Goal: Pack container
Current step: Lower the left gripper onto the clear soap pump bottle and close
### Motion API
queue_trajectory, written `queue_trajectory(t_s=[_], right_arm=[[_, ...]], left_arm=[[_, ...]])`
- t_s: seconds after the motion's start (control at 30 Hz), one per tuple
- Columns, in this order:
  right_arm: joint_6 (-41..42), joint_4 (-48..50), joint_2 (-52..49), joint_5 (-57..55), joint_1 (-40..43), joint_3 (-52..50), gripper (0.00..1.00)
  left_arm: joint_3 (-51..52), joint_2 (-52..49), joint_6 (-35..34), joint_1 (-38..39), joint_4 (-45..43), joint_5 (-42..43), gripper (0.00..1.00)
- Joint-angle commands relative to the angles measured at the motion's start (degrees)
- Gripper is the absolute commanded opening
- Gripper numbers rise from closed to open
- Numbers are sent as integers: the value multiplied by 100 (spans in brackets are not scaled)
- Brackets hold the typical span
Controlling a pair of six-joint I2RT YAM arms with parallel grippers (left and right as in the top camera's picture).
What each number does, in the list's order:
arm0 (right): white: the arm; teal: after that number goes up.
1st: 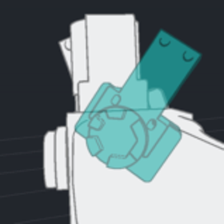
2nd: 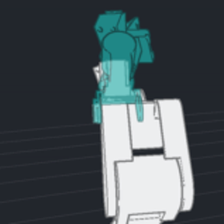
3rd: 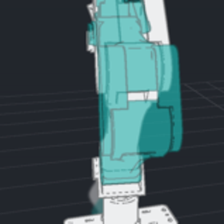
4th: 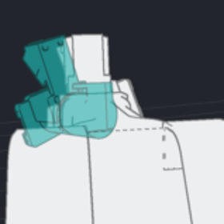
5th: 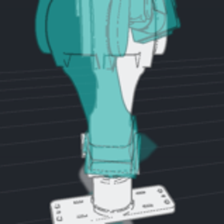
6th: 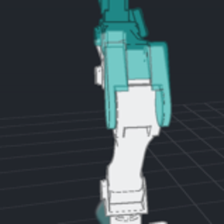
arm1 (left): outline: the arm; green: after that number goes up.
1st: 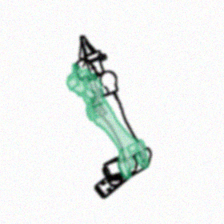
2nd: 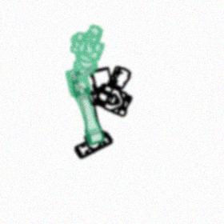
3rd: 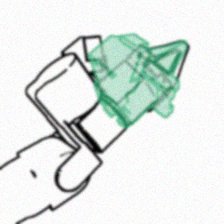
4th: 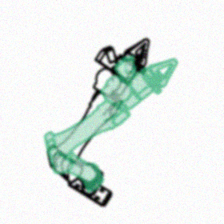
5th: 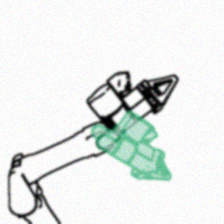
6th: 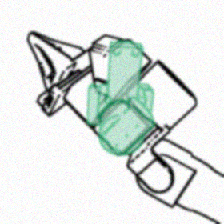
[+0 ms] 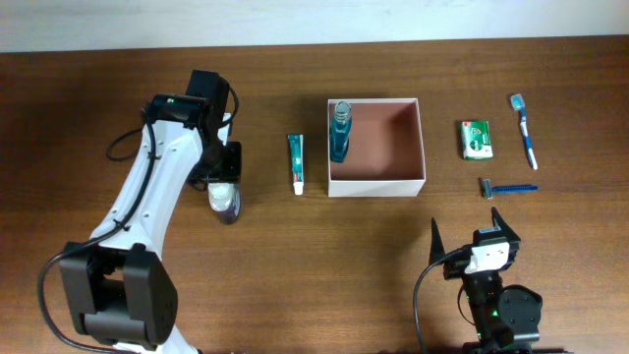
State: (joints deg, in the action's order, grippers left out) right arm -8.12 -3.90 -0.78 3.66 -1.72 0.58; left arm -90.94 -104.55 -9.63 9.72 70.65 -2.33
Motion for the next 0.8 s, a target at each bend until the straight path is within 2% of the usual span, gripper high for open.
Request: queue_trajectory(t_s=[0.0,0.3,0.4,0.77], right_arm=[[2,-39,59,-74,-52,-26,99],[2,-37,59,-74,-52,-26,99],[2,-39,59,-72,-52,-26,99],[2,-37,59,-74,-52,-26,99]], left_arm=[[13,44,37,-15,-9,90,50],[13,44,35,-15,111,70,49],[13,44,33,-15,109,-157,43],[-59,44,33,-15,153,-170,39]])
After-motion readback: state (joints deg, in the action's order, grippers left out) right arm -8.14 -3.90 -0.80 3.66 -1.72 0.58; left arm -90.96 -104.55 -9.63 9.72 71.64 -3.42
